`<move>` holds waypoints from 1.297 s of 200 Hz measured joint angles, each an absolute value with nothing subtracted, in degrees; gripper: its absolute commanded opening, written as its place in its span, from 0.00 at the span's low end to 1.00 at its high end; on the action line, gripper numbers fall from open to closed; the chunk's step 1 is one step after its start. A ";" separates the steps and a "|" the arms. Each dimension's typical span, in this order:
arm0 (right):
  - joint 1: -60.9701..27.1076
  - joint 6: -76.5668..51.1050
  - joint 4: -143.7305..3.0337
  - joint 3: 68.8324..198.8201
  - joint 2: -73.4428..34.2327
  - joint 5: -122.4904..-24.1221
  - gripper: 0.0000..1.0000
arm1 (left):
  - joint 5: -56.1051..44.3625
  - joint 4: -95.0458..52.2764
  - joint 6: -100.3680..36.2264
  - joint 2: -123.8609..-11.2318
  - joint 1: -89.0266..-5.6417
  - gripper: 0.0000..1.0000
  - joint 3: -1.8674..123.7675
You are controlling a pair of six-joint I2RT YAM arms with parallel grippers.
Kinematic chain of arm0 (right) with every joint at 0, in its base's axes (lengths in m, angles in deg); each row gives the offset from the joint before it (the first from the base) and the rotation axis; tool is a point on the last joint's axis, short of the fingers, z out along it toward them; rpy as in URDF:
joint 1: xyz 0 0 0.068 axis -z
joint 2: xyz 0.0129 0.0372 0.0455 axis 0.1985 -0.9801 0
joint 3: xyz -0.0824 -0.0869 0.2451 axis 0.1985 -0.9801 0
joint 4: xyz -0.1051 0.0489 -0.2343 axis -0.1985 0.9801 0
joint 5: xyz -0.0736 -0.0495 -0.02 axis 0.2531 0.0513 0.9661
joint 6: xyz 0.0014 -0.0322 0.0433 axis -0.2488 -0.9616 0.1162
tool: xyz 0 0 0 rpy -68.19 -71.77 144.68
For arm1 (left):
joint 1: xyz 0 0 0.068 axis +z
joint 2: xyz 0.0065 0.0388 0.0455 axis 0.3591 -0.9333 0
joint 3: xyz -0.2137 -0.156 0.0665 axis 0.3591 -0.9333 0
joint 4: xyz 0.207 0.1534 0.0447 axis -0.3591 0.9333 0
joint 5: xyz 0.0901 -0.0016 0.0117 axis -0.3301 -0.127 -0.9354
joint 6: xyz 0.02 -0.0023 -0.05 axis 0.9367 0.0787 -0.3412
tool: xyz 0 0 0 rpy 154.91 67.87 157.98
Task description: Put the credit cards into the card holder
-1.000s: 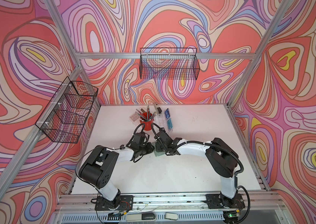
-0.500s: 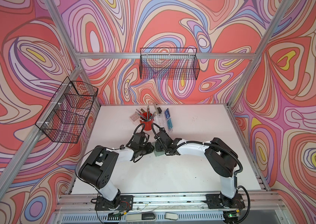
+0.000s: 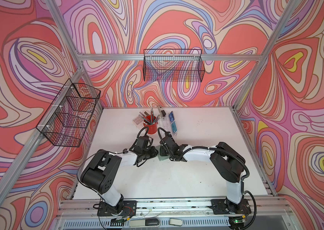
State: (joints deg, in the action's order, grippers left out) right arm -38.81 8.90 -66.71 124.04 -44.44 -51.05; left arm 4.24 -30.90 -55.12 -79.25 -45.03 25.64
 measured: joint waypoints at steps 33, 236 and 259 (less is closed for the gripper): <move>-38.81 10.04 -70.65 120.41 -42.94 -51.16 0.00 | 4.31 -30.71 -55.12 -79.12 -45.03 0.21 25.64; -38.76 16.62 -89.88 109.11 -41.38 -53.45 0.00 | 5.79 -30.73 -55.23 -78.70 -44.97 0.21 24.92; -38.83 16.62 -90.40 108.89 -41.38 -53.43 0.00 | 5.79 -30.75 -55.39 -78.70 -44.97 0.21 24.92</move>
State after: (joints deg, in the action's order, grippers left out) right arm -38.83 16.62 -90.40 108.89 -41.38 -53.43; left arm 5.79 -30.75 -55.39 -78.70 -44.97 24.92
